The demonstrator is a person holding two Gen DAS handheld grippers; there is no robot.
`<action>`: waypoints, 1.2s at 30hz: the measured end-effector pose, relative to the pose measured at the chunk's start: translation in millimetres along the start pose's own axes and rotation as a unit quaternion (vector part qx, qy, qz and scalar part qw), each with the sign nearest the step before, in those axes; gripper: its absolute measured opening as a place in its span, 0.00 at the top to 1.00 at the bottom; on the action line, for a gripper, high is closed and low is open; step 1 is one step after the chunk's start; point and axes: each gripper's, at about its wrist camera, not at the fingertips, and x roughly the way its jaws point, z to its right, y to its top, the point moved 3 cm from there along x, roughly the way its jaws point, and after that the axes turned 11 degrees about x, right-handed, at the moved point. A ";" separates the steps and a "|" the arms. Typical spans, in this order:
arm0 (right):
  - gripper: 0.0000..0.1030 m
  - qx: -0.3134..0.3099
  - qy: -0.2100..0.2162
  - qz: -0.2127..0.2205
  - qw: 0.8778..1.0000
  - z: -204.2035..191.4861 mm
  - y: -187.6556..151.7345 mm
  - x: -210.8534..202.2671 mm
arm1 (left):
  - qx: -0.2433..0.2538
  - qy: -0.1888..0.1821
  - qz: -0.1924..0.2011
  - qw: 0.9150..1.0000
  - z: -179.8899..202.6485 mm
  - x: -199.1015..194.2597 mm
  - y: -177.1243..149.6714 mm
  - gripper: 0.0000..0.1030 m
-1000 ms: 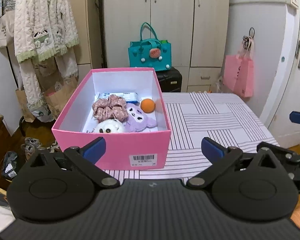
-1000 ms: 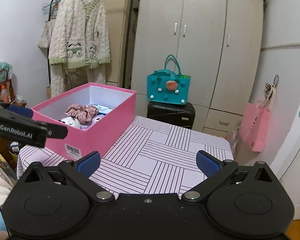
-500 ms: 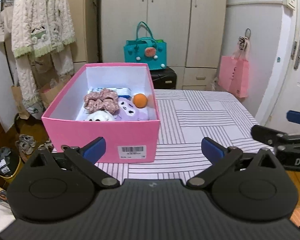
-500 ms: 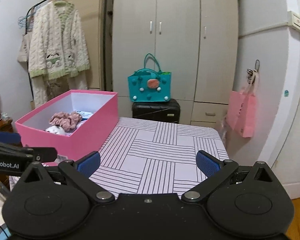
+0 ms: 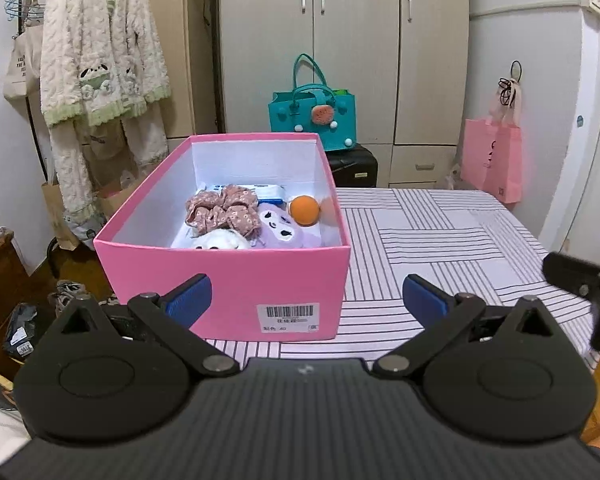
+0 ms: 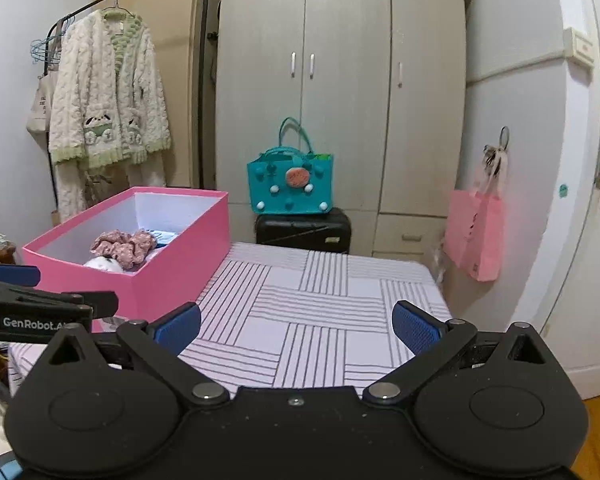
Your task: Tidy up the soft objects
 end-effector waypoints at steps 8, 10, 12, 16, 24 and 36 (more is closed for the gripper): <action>0.00 0.002 -0.029 0.024 0.999 1.7 -3.3 3.1 | -0.004 0.020 0.010 1.000 -6.9 -0.8 -7.9 0.00; 0.00 0.003 -0.033 0.027 0.999 1.9 -5.4 3.7 | 0.000 0.026 0.018 1.000 -6.4 -3.8 -8.4 0.00; 0.00 0.005 -0.032 0.030 0.999 2.4 -7.5 3.1 | 0.007 0.026 0.023 0.999 -5.0 -6.7 -8.8 0.00; 0.00 0.017 -0.023 0.050 0.998 7.1 -8.0 -2.6 | 0.014 0.022 0.031 0.999 -1.2 -12.5 -10.0 0.00; 0.00 0.036 -0.022 0.053 0.998 13.4 -6.8 -9.2 | 0.014 0.026 0.040 0.999 1.4 -20.5 -11.6 0.00; 0.00 0.037 -0.025 0.051 0.998 15.4 -8.2 -9.0 | -0.001 0.018 0.033 0.999 -2.4 -18.6 -11.4 0.00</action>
